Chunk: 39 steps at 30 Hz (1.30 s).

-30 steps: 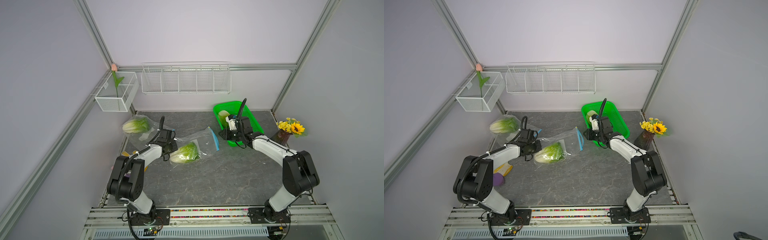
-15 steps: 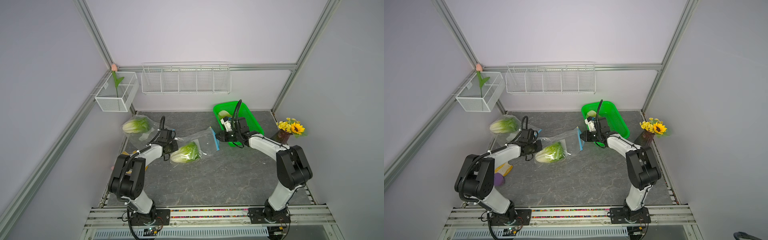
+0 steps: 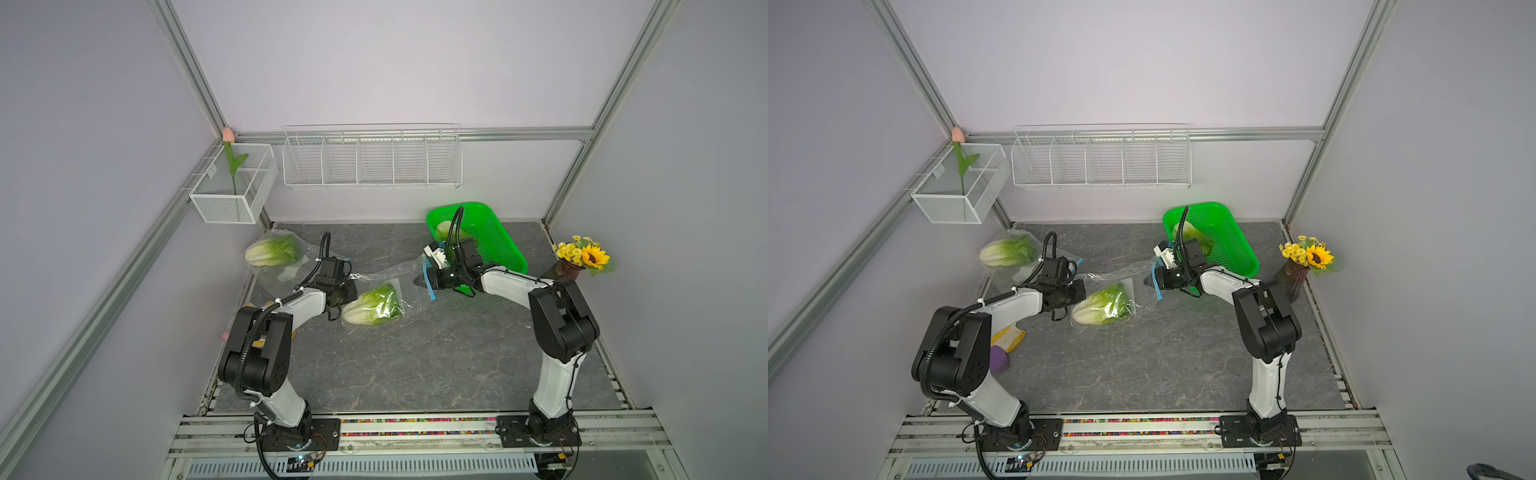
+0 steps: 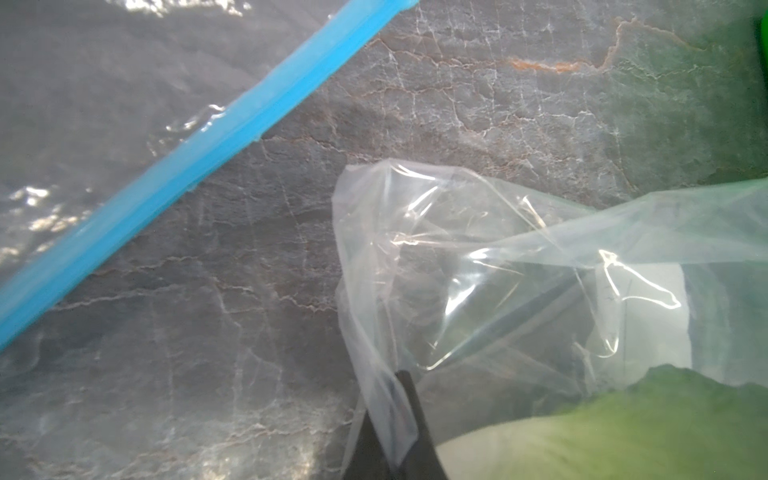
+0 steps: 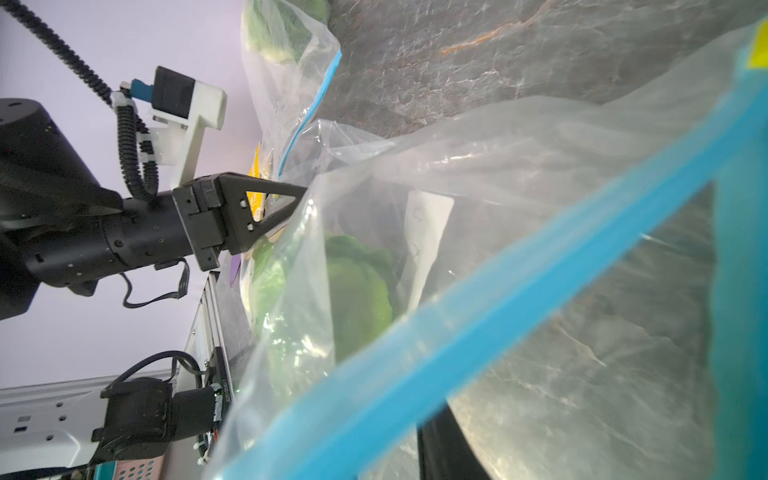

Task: Open the zip-top bag and take out the chinese cabbages
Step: Pick up the Chinese cabbage from the zipper food storage bag.

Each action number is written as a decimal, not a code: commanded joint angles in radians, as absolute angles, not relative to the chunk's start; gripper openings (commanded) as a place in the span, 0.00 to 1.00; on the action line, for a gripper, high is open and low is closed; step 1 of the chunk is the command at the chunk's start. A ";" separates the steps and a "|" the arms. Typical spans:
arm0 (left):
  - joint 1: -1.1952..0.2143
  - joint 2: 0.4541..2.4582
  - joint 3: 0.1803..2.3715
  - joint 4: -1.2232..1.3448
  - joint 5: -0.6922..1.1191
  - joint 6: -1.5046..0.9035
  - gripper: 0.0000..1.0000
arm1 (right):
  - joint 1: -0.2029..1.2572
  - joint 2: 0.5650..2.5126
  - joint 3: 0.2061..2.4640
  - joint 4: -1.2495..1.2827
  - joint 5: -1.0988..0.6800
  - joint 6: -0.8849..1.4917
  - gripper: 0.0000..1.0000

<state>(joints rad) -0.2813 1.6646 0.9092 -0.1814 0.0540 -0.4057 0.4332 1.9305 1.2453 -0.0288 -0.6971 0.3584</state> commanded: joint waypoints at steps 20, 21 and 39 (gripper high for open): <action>-0.287 1.712 0.900 -0.139 0.042 -0.428 0.00 | 0.535 2.051 1.214 0.136 -0.805 0.332 0.35; -0.289 1.712 0.901 -0.138 0.042 -0.428 0.00 | 0.538 2.043 1.203 0.173 -0.823 0.346 0.39; -0.290 1.716 0.897 -0.141 0.035 -0.423 0.00 | 0.533 1.888 1.019 0.564 -1.007 0.532 0.63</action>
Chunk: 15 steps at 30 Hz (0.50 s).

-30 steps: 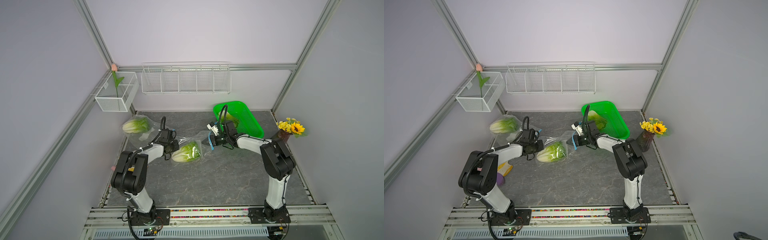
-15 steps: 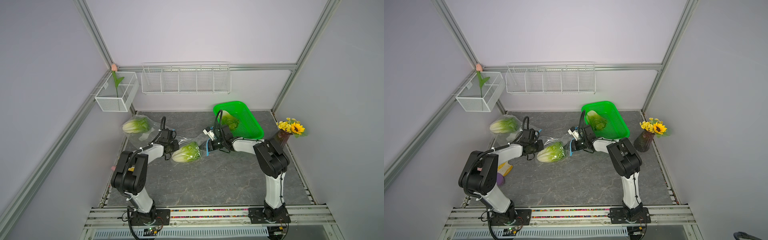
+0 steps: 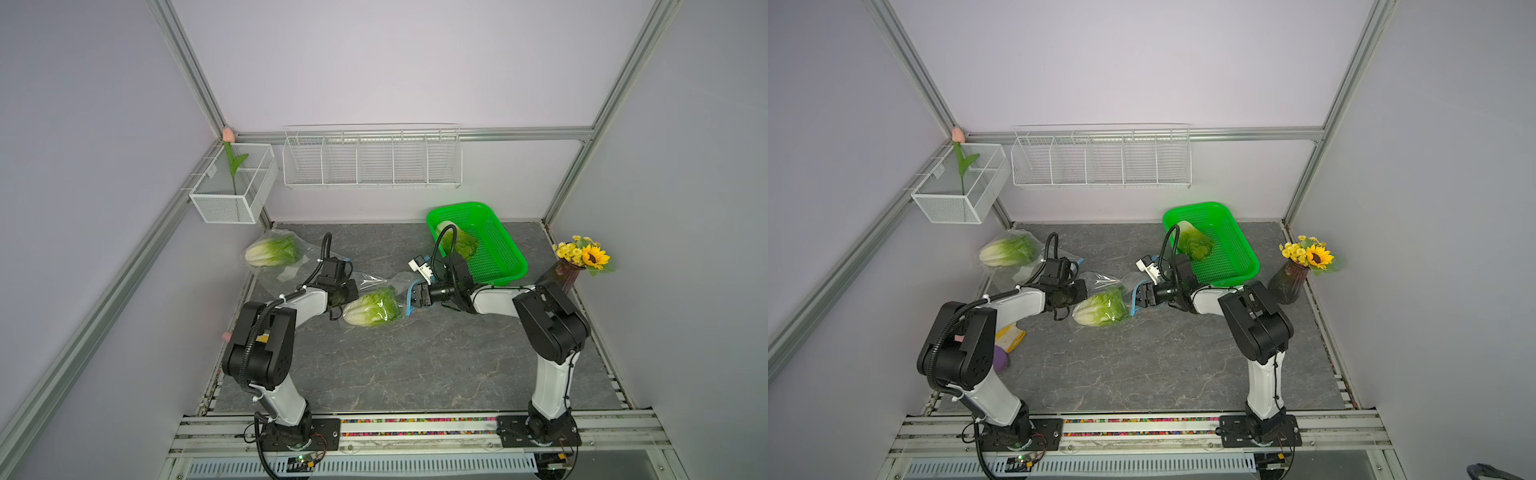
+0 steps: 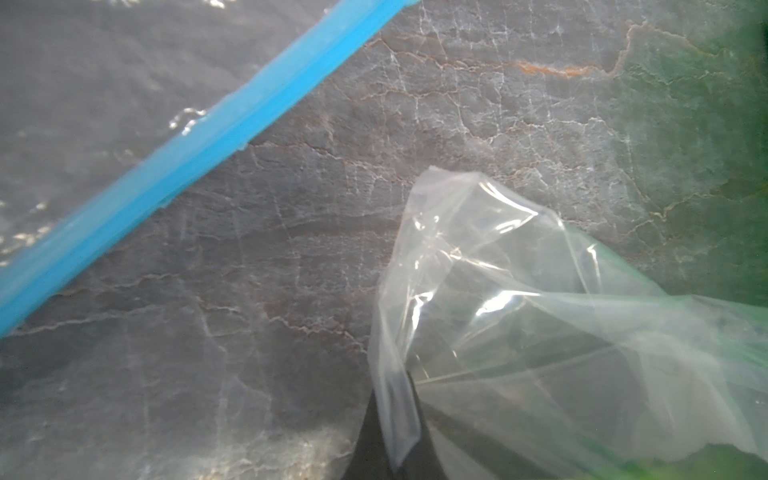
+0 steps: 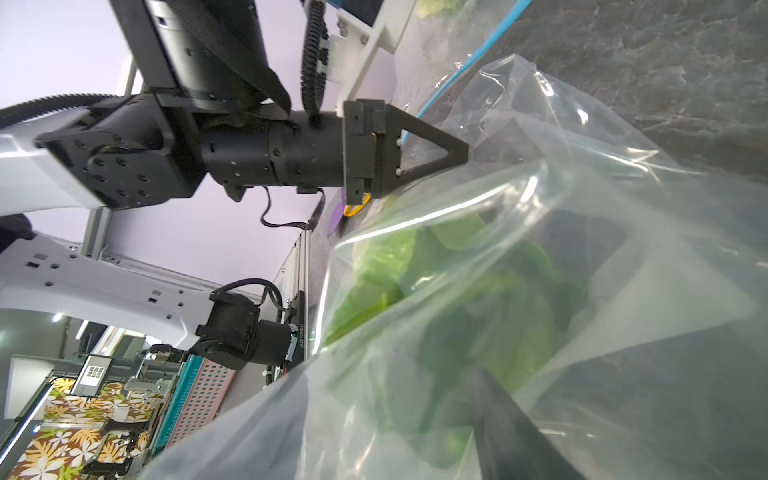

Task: Open the zip-top bag and take out the chinese cabbages
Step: Pick up the Chinese cabbage from the zipper food storage bag.

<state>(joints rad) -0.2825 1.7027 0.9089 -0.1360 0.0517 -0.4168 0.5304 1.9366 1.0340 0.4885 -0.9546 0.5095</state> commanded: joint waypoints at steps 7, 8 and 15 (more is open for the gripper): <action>-0.289 1.726 0.896 -0.127 0.044 -0.434 0.00 | 0.590 1.923 1.118 0.403 -0.992 0.457 0.66; -0.289 1.726 0.895 -0.127 0.046 -0.434 0.00 | 0.594 1.924 1.126 0.390 -0.981 0.446 0.63; -0.289 1.714 0.885 -0.134 0.031 -0.418 0.00 | 0.564 1.836 1.111 0.170 -0.751 0.298 0.30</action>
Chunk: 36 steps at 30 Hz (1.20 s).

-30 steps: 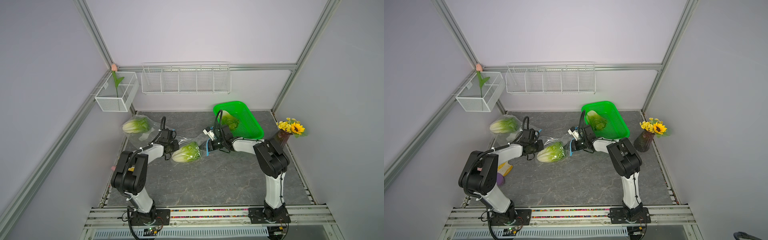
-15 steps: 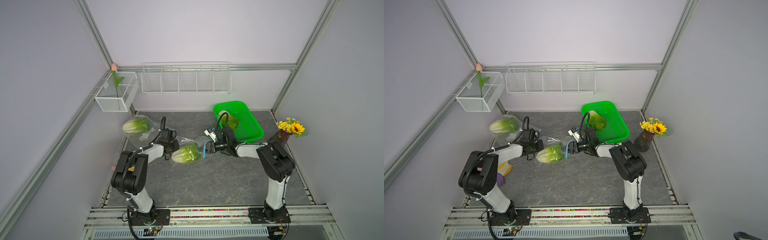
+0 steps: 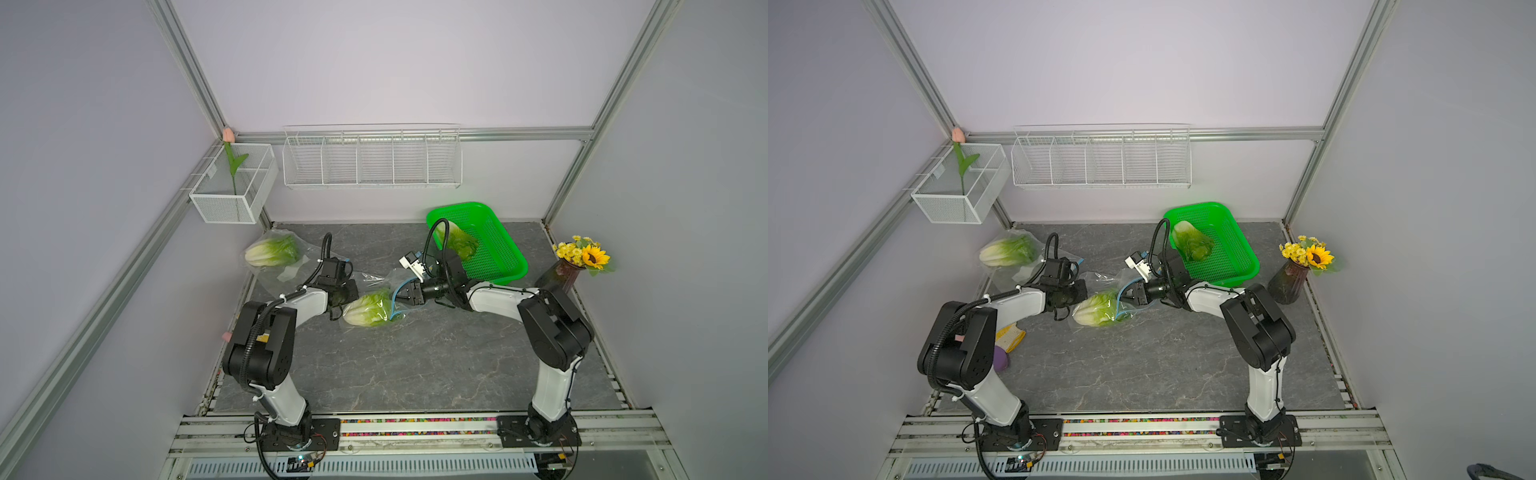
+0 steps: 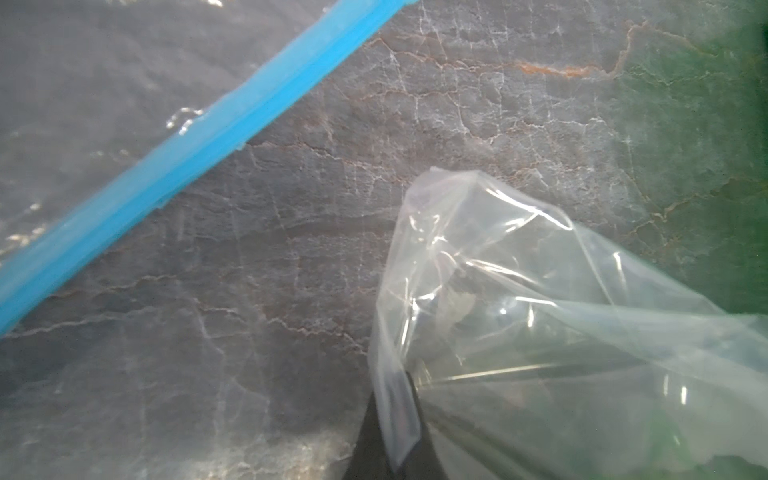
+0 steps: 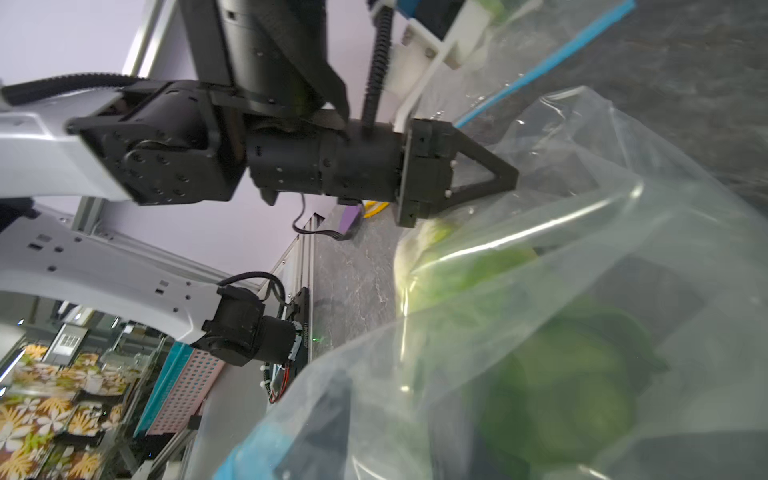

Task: Open the zip-top bag and take out the chinese cabbages
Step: Pick up the Chinese cabbage from the zipper food storage bag.

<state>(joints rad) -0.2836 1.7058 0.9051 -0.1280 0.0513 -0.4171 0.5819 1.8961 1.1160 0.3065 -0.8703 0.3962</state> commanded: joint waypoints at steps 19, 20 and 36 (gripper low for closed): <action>-0.290 1.721 0.881 -0.117 0.044 -0.426 0.00 | 0.551 2.025 1.349 -0.027 -0.645 0.240 0.34; -0.291 1.722 0.882 -0.117 0.044 -0.426 0.00 | 0.558 2.033 1.354 -0.023 -0.662 0.238 0.35; -0.290 1.717 0.884 -0.120 0.052 -0.422 0.00 | 0.531 1.965 1.146 0.470 -0.944 0.508 0.68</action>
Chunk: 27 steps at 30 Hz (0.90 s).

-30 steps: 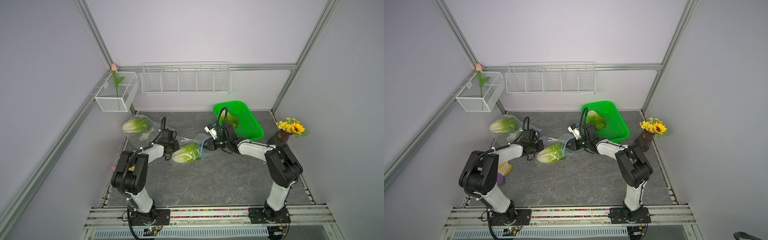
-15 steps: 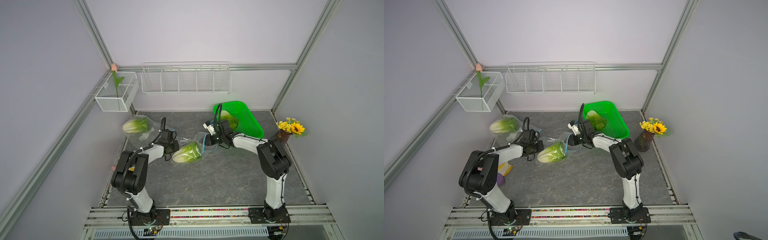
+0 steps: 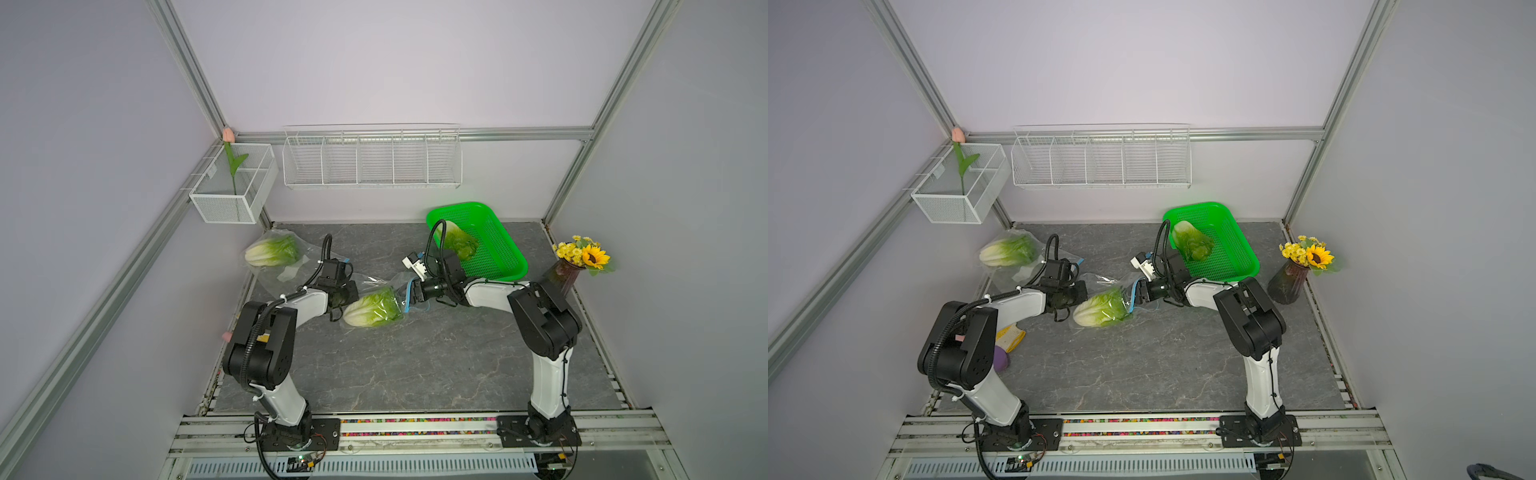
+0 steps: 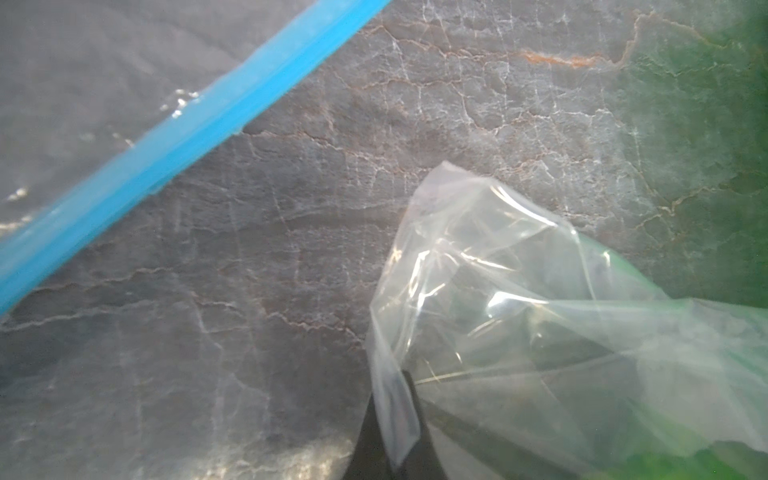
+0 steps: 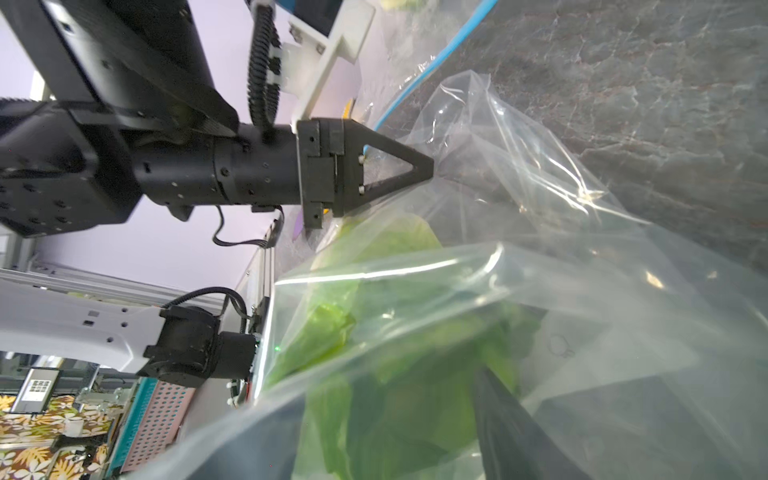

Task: Open the zip-top bag and take out the chinese cabbages
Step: Pick up the Chinese cabbage from the zipper food storage bag.

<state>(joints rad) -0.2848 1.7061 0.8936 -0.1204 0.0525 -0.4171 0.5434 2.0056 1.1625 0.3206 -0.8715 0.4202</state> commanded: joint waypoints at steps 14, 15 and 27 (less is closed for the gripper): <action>-0.291 1.703 0.877 -0.123 0.046 -0.416 0.00 | 0.577 1.972 1.242 0.085 -0.960 0.249 0.83; -0.291 1.703 0.877 -0.123 0.049 -0.416 0.00 | 0.582 1.973 1.250 0.049 -0.951 0.224 0.84; -0.291 1.706 0.871 -0.117 0.050 -0.420 0.00 | 0.599 2.037 1.352 -0.094 -0.745 0.249 0.61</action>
<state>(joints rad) -0.2848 1.7061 0.8917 -0.1196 0.0521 -0.4171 0.5854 2.0068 1.3380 -0.0788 -0.7856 0.2310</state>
